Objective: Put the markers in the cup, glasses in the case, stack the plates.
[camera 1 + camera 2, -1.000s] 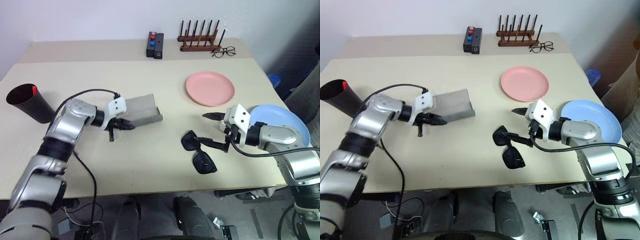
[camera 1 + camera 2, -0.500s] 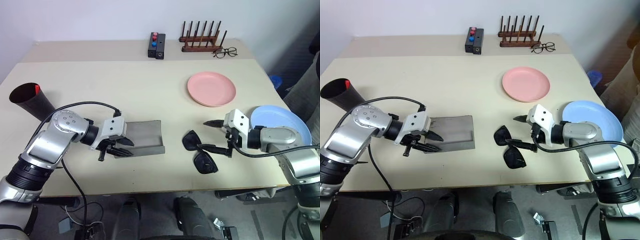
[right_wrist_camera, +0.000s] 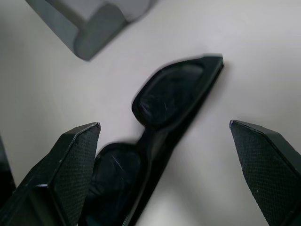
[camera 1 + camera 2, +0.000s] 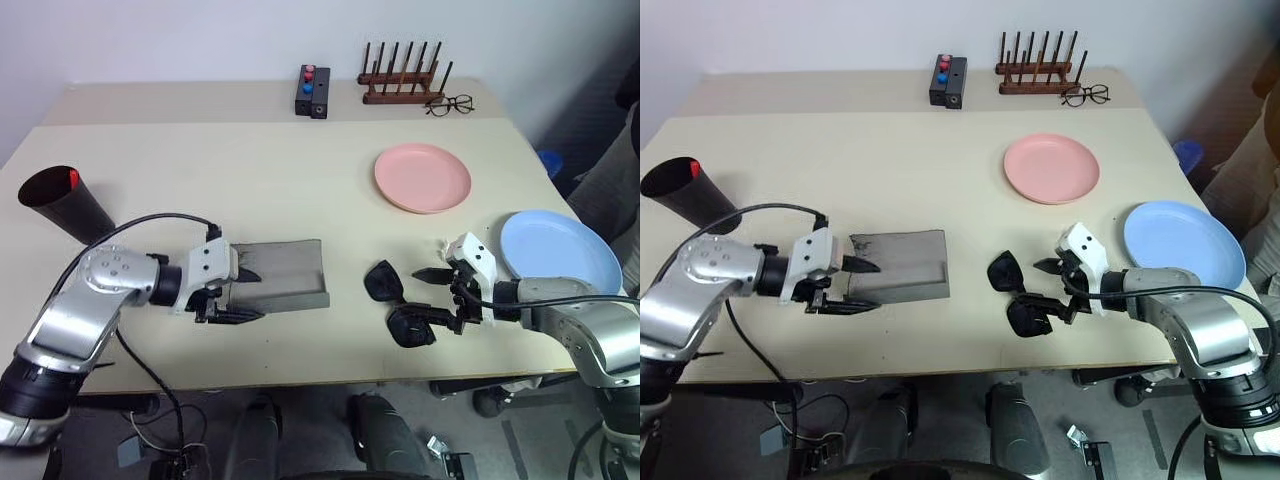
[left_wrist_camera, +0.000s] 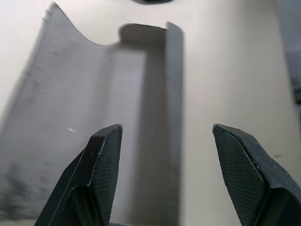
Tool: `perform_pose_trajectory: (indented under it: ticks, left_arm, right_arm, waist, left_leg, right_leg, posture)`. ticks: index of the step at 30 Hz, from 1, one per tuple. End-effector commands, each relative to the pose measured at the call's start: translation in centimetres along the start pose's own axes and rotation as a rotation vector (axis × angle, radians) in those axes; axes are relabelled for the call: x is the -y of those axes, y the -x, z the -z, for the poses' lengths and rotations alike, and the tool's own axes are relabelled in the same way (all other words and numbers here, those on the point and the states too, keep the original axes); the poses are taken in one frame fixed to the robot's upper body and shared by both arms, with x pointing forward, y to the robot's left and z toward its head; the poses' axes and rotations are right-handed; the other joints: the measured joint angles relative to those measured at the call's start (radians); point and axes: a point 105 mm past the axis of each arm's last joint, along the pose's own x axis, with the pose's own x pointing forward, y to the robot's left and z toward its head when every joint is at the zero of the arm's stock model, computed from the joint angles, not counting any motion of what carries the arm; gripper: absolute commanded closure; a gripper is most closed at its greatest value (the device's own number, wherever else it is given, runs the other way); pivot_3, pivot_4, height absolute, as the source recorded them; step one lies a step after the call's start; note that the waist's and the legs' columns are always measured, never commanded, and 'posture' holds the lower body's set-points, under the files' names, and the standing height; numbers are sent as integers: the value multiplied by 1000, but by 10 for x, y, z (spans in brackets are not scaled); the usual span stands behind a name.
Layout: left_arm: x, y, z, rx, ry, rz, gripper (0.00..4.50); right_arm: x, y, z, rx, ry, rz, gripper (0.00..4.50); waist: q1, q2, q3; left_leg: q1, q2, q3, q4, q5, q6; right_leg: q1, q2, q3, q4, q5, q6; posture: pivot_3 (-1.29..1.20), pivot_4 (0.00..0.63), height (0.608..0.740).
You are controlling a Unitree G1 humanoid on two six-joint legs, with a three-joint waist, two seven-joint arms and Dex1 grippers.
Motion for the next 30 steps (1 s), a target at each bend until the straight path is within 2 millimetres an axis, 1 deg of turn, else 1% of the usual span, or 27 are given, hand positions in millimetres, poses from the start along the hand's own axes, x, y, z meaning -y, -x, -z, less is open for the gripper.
perform_pose_trajectory:
  ticks: [1, 3, 6, 9, 12, 15, 19, 25, 27, 30]
  left_arm:
    - [6, 6, -11, 25, -27, -29, 1365]
    - [9, 6, -10, 18, -27, -35, 1365]
    - [10, 5, -12, 34, -19, -55, 1365]
    - [12, 3, -15, 57, -10, -74, 1365]
    - [13, 0, -18, 74, -6, -89, 1365]
    - [14, -1, -20, 87, 0, -94, 1365]
    - [15, -4, -22, 93, 0, -88, 1365]
    - [13, -8, -24, 103, -5, -75, 1365]
    - [13, -10, -25, 107, -6, -72, 1365]
    - [13, -13, -26, 115, -6, -69, 1365]
  right_arm:
    - [2, 4, -3, -15, 5, 19, 0]
    - [4, 4, -5, -23, 3, 26, 0]
    - [3, 4, -14, -18, -22, 40, 0]
    - [5, 0, -23, -27, -46, 112, 0]
    - [2, -2, -24, -69, -22, 160, 0]
    - [-2, -1, -21, -107, 8, 183, 0]
    - [4, 2, -16, -155, 23, 257, 0]
    - [3, 4, -4, -199, 37, 303, 0]
    - [10, 6, 1, -205, 27, 353, 0]
    - [19, 10, 6, -231, 67, 412, 0]
  waist:
    - [0, 0, 0]
    - [-1, 0, 0]
    - [-2, 0, 0]
    - [-2, 0, 0]
    - [-2, 0, 0]
    - [1, 0, 0]
    - [-1, 0, 0]
    - [-1, 0, 0]
    - [0, 0, 0]
    - [0, 0, 0]
  left_leg:
    - [0, 0, 0, 0, 0, 0]
    - [0, 0, 0, 0, 0, 0]
    - [0, 0, 0, 0, 0, 0]
    - [0, 0, 0, 0, 0, 0]
    - [0, 0, 0, 0, 0, 0]
    - [0, 0, 0, 0, 0, 0]
    - [0, 0, 1, 0, 0, 0]
    - [0, 0, 1, 0, 0, 0]
    - [0, 0, 1, 0, 0, 0]
    - [0, 0, 1, 0, 0, 0]
  right_leg:
    - [0, 0, 0, 0, 0, 0]
    - [0, 0, 0, 0, 0, 0]
    - [0, 0, 0, 0, 0, 0]
    - [0, 0, 0, 0, 0, 0]
    - [0, 0, 0, 0, 0, 0]
    - [0, 0, 0, 0, 0, 0]
    - [0, 0, 0, -1, 0, -1]
    - [0, 0, 0, -1, 0, -1]
    - [0, 0, 0, -1, 0, -1]
    - [0, 0, 0, -1, 0, -1]
  posture:
    - [0, 150, 740]
    - [0, 150, 740]
    - [0, 150, 740]
    - [0, 150, 740]
    - [0, 150, 740]
    - [0, 150, 740]
    - [0, 150, 740]
    - [0, 150, 740]
    - [0, 150, 740]
    - [0, 150, 740]
